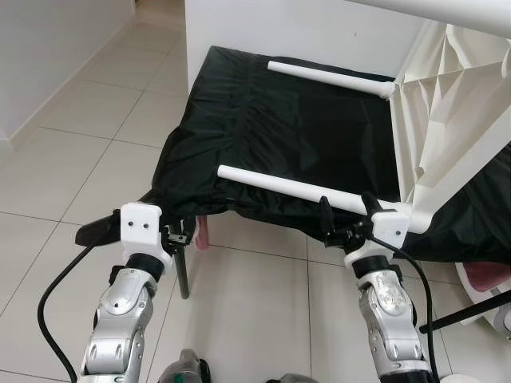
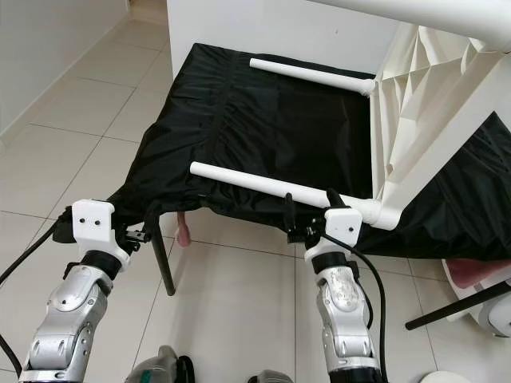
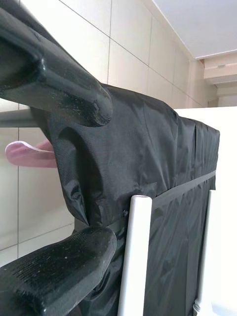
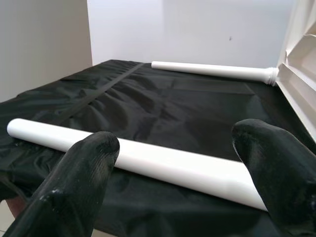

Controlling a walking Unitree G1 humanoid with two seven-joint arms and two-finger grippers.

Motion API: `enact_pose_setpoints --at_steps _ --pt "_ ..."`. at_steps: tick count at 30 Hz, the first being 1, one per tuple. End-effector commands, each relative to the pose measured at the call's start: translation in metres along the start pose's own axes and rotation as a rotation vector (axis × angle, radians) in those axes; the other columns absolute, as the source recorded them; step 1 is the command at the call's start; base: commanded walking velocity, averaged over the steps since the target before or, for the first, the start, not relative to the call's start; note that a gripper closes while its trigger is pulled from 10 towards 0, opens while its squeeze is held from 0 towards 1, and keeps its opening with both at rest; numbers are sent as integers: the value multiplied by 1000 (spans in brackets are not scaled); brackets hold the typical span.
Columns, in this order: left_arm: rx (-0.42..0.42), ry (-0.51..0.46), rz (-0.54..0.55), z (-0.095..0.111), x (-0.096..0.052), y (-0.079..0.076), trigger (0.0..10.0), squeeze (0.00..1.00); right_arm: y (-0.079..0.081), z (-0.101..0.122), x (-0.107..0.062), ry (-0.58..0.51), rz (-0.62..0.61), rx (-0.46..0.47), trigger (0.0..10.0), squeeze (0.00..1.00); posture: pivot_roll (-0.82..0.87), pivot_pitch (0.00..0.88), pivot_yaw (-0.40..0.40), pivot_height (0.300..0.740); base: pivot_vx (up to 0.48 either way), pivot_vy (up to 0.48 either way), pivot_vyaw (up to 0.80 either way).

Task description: Building children table

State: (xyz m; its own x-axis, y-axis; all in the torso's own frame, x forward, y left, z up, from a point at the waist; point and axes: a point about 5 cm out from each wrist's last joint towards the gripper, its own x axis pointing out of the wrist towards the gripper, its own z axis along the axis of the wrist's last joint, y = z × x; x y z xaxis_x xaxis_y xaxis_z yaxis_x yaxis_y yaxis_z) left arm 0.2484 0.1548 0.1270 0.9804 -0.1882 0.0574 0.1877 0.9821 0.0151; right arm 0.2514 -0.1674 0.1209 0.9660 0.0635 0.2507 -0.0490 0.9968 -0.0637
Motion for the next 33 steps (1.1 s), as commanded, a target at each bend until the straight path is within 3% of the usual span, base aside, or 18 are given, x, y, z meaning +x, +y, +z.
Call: enact_pose_setpoints --at_steps 1,11,19,33 --pt "13 18 -19 -5 -2 -2 10000 0 -6 0 -4 -5 -41 -12 10000 0 37 0 -59 740 0 0 0" --pt "24 8 -22 -4 -2 -1 10000 0 -8 -1 -9 -13 -76 -9 10000 0 34 0 -59 740 0 0 0" --pt "26 3 -21 -3 -1 0 10000 0 -23 -6 -24 3 -224 -64 10000 0 25 0 -55 740 0 -246 0" --pt "32 -2 -33 -2 3 3 10000 0 -27 -3 -28 -14 -259 -80 10000 0 9 1 -38 740 0 -246 0"
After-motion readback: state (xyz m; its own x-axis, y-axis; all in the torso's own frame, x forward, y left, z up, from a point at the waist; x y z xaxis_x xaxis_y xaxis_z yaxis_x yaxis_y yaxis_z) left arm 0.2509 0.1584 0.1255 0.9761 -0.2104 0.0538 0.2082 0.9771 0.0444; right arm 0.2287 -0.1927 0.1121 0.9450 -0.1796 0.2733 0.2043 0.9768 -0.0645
